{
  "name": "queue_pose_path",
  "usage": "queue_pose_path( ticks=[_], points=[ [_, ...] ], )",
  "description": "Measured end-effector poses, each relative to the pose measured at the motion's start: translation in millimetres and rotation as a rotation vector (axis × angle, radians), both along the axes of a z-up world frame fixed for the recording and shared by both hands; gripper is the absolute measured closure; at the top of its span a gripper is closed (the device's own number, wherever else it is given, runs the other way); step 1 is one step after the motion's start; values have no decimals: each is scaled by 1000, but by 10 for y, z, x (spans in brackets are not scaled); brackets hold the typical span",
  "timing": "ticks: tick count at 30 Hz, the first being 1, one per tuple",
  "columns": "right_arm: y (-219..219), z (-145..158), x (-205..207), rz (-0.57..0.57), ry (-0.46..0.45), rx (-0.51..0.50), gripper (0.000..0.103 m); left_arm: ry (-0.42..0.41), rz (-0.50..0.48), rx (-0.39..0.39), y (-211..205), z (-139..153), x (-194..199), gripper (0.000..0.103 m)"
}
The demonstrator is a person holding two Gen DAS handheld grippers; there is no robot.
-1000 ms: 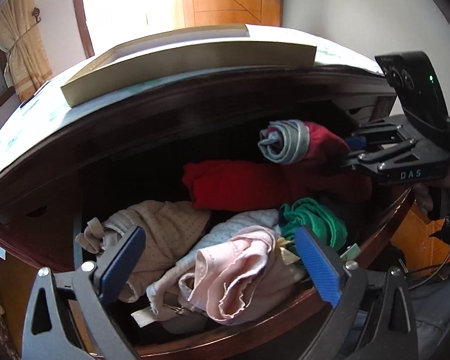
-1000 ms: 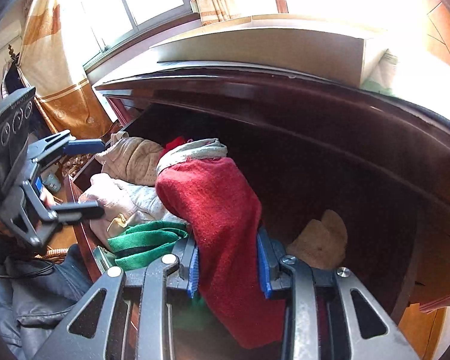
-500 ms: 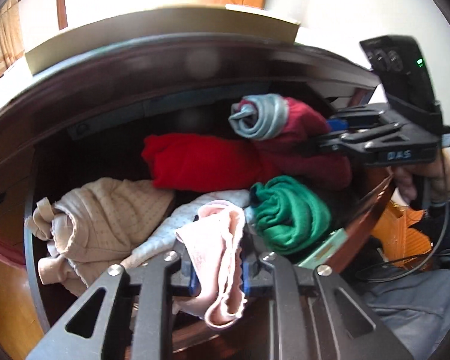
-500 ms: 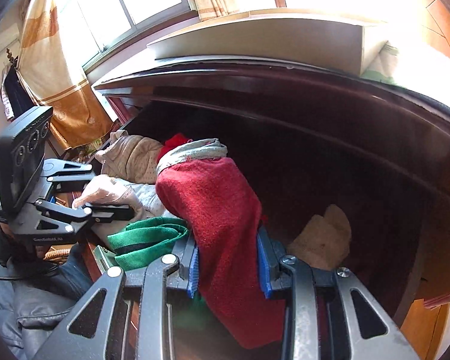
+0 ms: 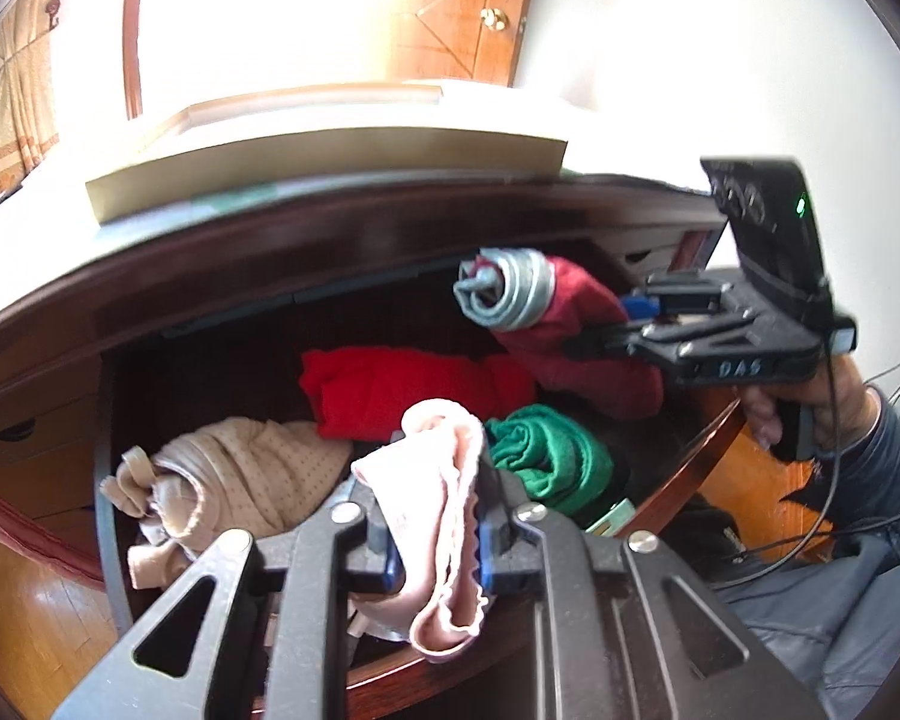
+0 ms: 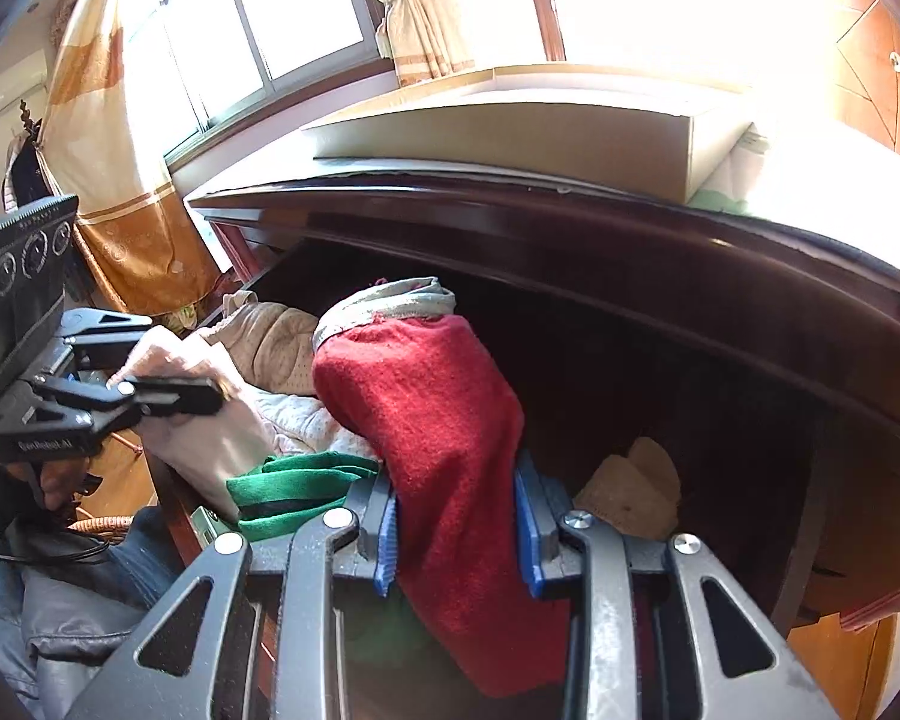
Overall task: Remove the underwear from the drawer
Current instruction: 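Grasp the red rolled garment with the right tool while the left tool grasps the pink underwear, then lift both garments out of the drawer and carry them over the beige tray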
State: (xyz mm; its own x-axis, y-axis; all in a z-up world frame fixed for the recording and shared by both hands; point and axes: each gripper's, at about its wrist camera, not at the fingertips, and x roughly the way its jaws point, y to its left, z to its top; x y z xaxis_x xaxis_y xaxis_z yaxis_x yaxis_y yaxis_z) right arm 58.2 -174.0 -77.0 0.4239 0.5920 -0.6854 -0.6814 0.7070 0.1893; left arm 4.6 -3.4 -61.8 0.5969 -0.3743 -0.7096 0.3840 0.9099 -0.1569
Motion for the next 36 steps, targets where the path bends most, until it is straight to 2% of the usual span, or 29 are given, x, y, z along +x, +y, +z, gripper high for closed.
queue_pose_path(
  ticks=[14, 24, 36],
  points=[
    [-193, 58, -66, -29, -31, 65, 69, -112, 63, -73, 304, 270, -178, 88],
    [-271, 122, -119, -31, -63, 86, 69, -163, 92, -58, 311, 300, -205, 88],
    [-338, 184, -202, -27, -116, 112, 69, -230, 125, -78, 340, 332, -284, 88]
  ],
)
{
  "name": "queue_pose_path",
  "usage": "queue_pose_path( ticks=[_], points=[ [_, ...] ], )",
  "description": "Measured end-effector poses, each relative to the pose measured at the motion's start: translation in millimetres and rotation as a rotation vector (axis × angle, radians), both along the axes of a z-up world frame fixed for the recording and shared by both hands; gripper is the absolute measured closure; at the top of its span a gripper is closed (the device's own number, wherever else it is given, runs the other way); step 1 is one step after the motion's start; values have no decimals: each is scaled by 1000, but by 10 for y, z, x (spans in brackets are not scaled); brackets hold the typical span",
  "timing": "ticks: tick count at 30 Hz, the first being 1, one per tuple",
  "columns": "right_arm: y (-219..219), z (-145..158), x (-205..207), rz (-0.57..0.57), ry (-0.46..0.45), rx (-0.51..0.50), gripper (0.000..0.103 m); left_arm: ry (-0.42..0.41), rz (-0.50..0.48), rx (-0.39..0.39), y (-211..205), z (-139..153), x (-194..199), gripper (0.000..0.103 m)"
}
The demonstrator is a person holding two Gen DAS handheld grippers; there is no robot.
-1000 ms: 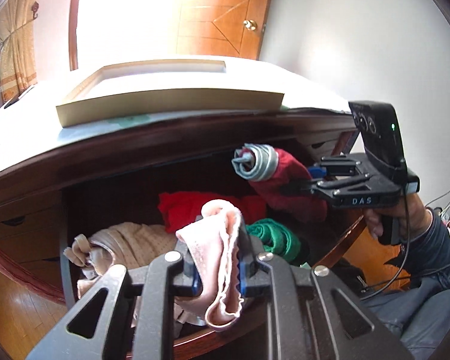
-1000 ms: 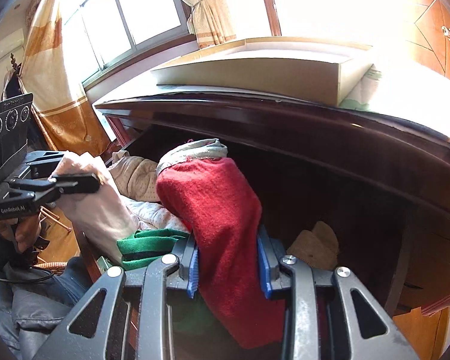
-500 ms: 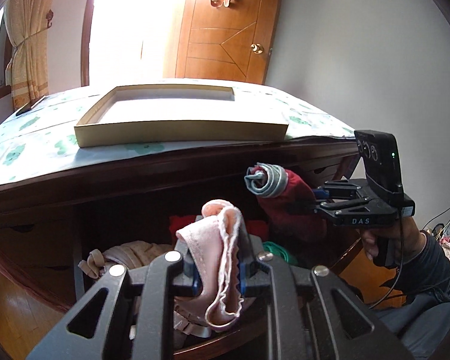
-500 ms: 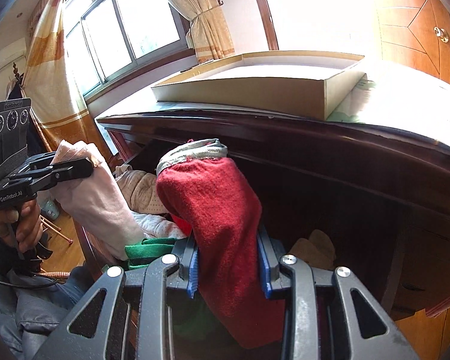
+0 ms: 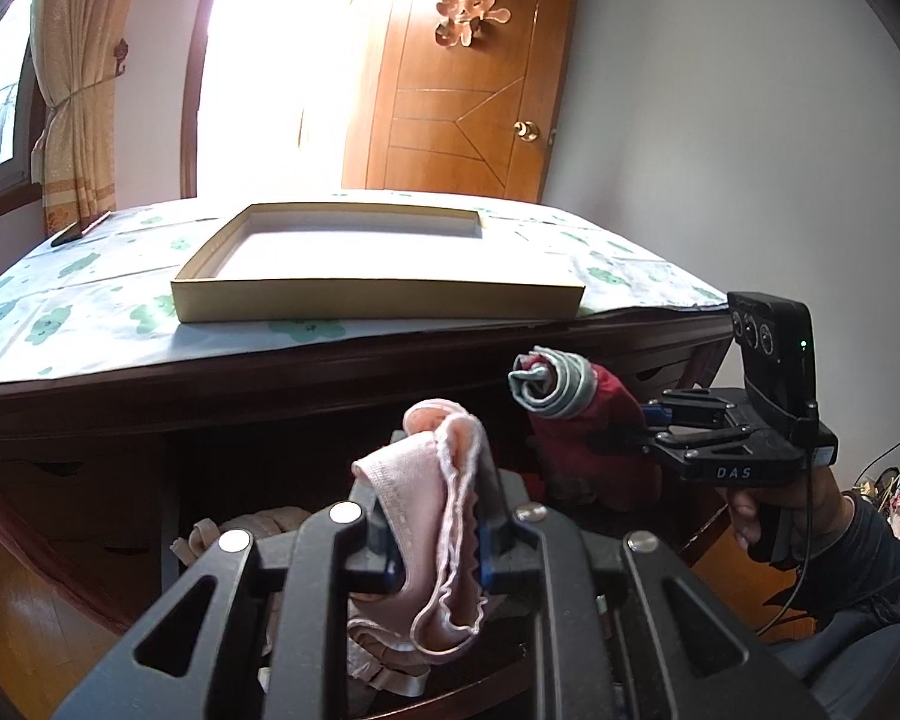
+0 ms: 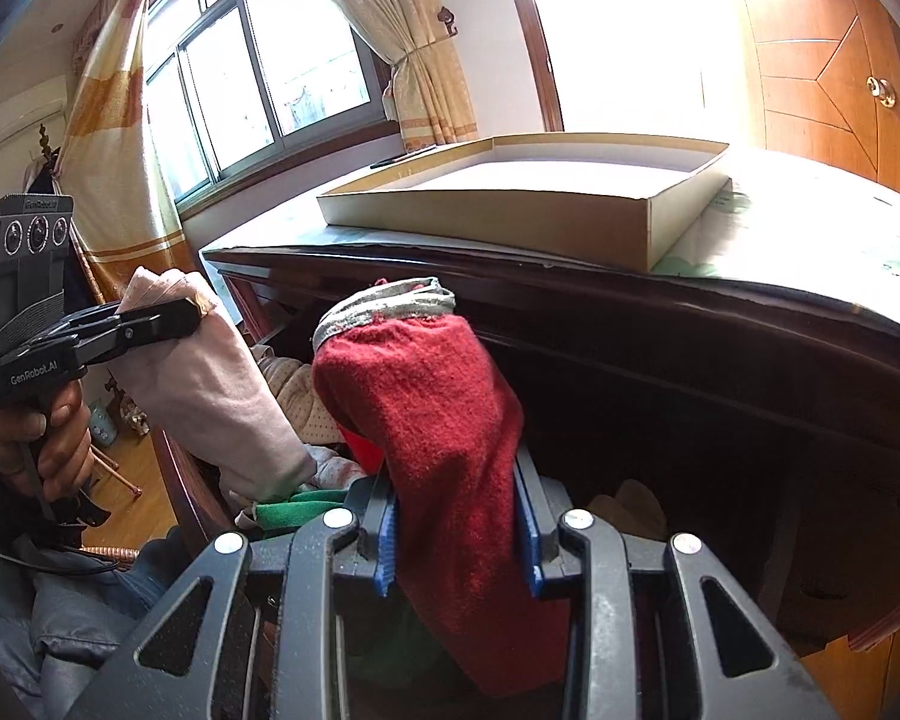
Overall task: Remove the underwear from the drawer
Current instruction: 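Lift both garments out of the drawer and carry them over the beige tray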
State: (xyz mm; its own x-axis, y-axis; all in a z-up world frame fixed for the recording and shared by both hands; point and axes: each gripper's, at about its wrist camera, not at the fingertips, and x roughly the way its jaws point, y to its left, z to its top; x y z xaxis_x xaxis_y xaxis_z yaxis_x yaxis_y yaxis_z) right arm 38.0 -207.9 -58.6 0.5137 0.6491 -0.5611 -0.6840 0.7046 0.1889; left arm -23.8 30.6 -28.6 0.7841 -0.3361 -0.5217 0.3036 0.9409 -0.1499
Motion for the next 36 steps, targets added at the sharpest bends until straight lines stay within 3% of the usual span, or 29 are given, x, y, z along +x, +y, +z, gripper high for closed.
queue_pose_path(
  ticks=[27, 36],
  points=[
    [-31, 155, -396, 47, -235, 66, 69, -145, 62, -11, 23, 140, -106, 88],
    [-84, 201, -479, 61, -283, 119, 69, -237, 78, -5, 13, 229, -240, 88]
  ],
)
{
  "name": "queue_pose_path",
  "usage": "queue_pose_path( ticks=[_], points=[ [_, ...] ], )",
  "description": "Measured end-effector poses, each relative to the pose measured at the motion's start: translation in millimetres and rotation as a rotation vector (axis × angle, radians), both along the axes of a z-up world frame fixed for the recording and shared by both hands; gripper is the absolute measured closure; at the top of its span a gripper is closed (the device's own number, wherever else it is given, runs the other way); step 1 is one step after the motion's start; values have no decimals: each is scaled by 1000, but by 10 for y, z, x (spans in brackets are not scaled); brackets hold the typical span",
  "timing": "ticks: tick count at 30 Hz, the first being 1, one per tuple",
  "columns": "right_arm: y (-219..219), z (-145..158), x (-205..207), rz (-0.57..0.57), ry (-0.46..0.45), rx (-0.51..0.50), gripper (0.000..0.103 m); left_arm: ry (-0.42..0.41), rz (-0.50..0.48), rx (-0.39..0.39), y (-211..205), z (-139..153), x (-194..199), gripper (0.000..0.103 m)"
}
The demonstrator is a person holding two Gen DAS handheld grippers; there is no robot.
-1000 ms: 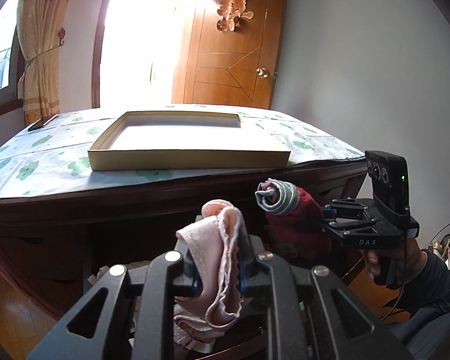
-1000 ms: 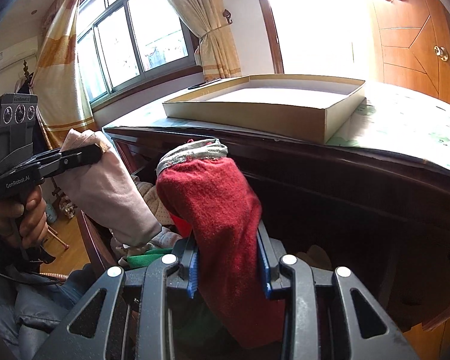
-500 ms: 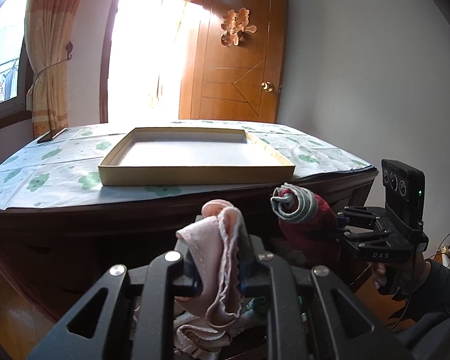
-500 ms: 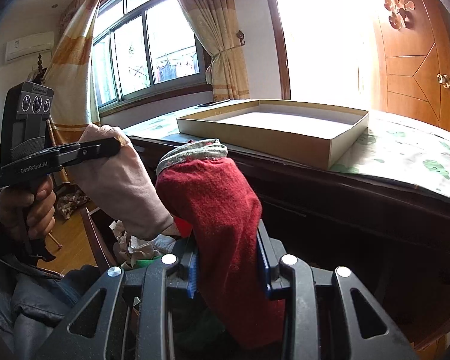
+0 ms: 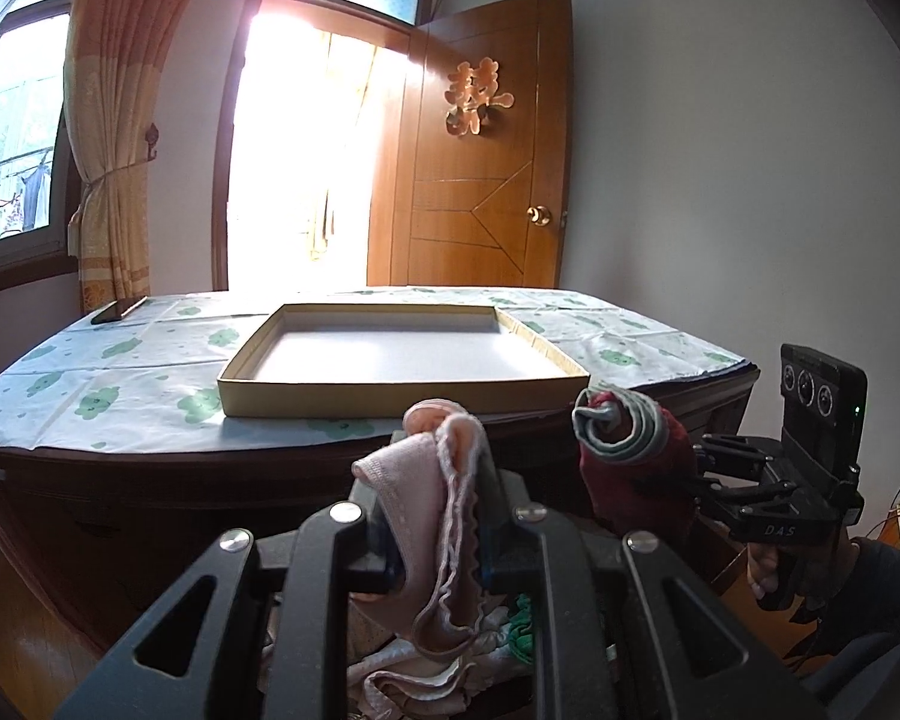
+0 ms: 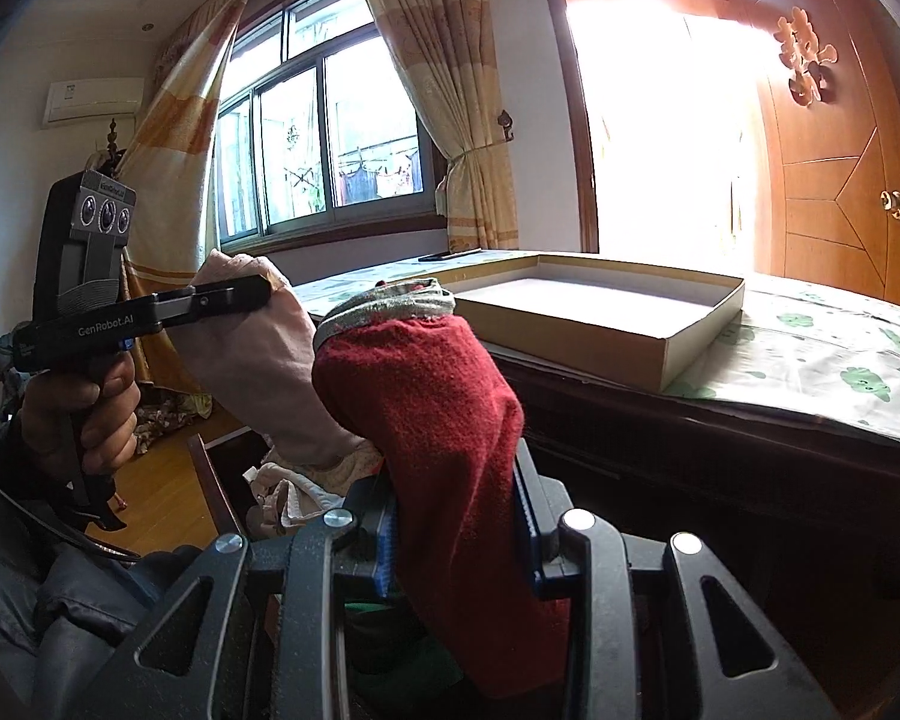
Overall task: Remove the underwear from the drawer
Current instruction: 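Lift both garments out of the drawer and carry them over the beige tray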
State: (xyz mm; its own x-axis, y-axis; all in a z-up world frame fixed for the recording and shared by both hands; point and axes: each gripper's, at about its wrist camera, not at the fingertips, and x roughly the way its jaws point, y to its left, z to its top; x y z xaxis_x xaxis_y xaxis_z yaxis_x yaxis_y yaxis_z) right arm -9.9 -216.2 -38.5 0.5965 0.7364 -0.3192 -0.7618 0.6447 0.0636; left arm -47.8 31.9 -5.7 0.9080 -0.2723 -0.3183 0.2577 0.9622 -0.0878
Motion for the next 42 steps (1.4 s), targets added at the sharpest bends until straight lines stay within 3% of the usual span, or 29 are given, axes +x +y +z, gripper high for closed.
queue_pose_path(
  ticks=[8, 32, 42],
  points=[
    [-65, 70, -33, 7, -17, 98, 69, -44, 20, 12, -10, 37, -51, 88],
    [-3, 231, 52, 1, 42, 160, 69, -63, 24, 35, -24, 149, -28, 88],
    [-3, 458, 140, -18, 74, 195, 69, -71, 7, 50, -17, 392, 123, 88]
  ],
)
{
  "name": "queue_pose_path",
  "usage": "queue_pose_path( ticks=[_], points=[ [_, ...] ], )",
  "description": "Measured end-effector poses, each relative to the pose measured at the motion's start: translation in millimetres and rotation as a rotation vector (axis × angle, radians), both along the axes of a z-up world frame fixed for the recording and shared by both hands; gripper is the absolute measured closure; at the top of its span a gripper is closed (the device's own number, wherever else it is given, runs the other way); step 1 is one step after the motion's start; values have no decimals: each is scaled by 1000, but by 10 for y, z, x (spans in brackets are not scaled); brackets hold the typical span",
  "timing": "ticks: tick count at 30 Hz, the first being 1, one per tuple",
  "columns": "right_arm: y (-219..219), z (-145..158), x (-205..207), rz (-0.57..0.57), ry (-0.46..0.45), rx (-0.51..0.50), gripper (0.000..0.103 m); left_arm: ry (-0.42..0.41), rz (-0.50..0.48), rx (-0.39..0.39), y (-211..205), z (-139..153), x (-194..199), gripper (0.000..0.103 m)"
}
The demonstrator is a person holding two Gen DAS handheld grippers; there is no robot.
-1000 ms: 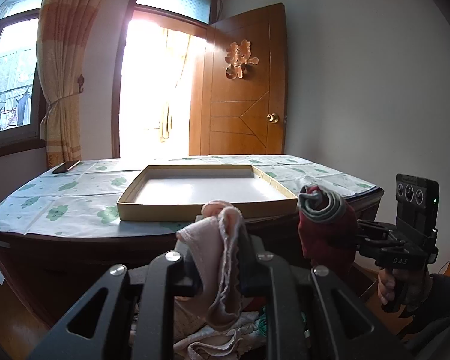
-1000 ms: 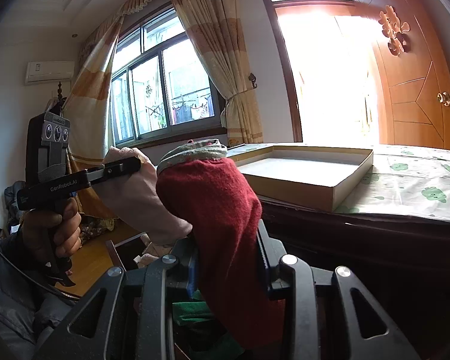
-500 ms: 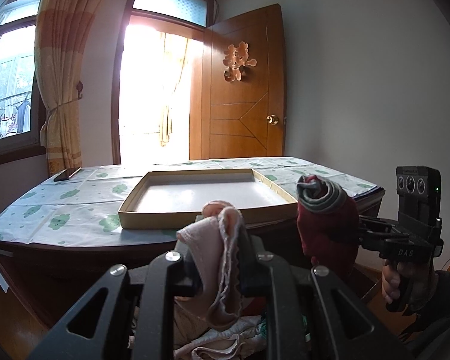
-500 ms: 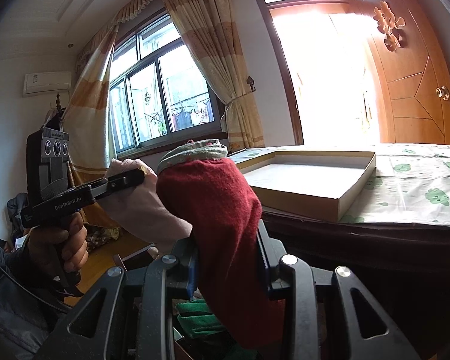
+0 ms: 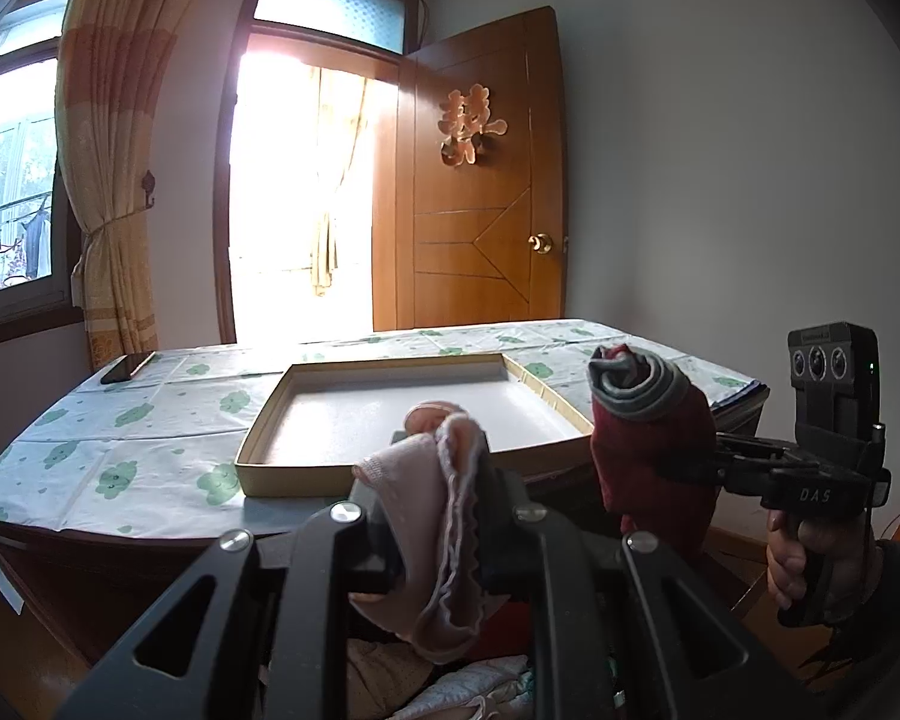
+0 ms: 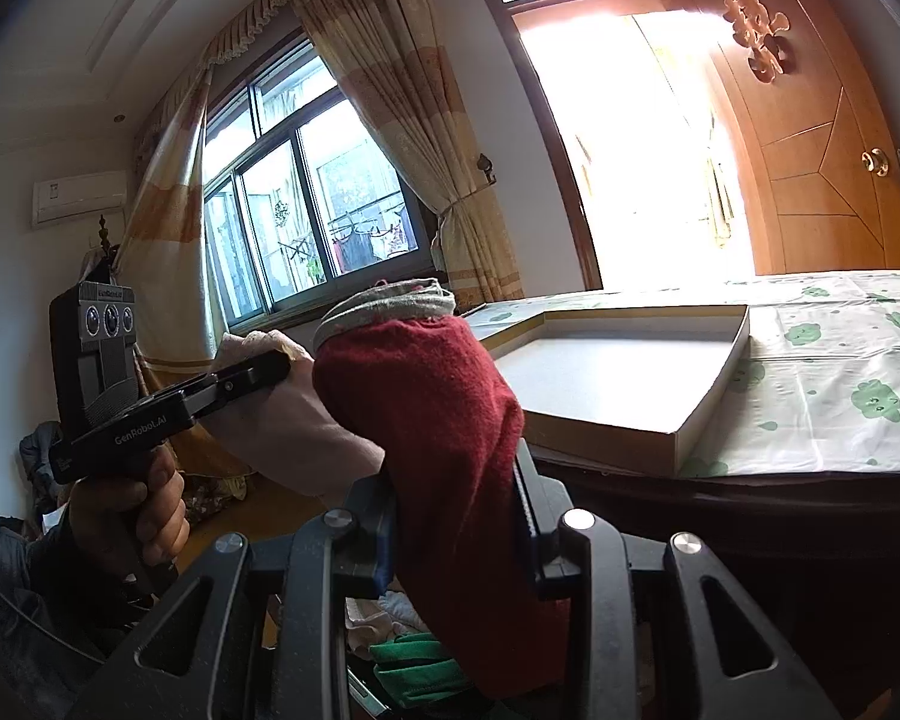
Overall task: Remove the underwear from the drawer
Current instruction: 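Lift both garments out of the drawer and carry them over the beige tray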
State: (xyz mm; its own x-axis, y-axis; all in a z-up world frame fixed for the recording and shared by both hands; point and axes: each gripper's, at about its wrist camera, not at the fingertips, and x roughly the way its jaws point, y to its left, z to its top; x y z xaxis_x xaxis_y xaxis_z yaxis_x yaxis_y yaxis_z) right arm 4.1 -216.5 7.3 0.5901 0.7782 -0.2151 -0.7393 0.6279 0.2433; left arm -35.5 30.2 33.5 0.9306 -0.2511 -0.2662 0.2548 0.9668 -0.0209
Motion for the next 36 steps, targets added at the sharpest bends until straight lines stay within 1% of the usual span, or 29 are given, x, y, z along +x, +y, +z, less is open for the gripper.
queue_pose_path(
  ticks=[3, 10, 14, 19, 22, 25, 29, 31, 36],
  points=[
    [5, 63, 45, -11, 8, 3, 69, -1, -4, 8, -13, 81, 64, 88],
    [-17, 178, 164, -33, 35, 32, 69, 18, -30, -7, -21, 266, 255, 88],
    [-30, 226, 227, -47, 49, 45, 69, 13, -27, 18, -27, 357, 355, 88],
    [-49, 300, 382, -62, 75, 56, 69, 28, -48, 24, -31, 513, 533, 88],
    [-55, 395, 480, -62, 87, 73, 69, 40, -55, 43, -42, 613, 667, 88],
    [-37, 502, 581, -75, 84, 71, 69, 63, -58, 56, -61, 691, 839, 88],
    [9, 585, 757, -96, 91, 57, 69, 110, -65, 54, -63, 747, 1119, 88],
    [22, 609, 864, -106, 103, 57, 69, 124, -58, 73, -77, 744, 1245, 88],
    [68, 628, 1136, -131, 142, 63, 69, 183, -56, 86, -127, 698, 1599, 88]
  ],
)
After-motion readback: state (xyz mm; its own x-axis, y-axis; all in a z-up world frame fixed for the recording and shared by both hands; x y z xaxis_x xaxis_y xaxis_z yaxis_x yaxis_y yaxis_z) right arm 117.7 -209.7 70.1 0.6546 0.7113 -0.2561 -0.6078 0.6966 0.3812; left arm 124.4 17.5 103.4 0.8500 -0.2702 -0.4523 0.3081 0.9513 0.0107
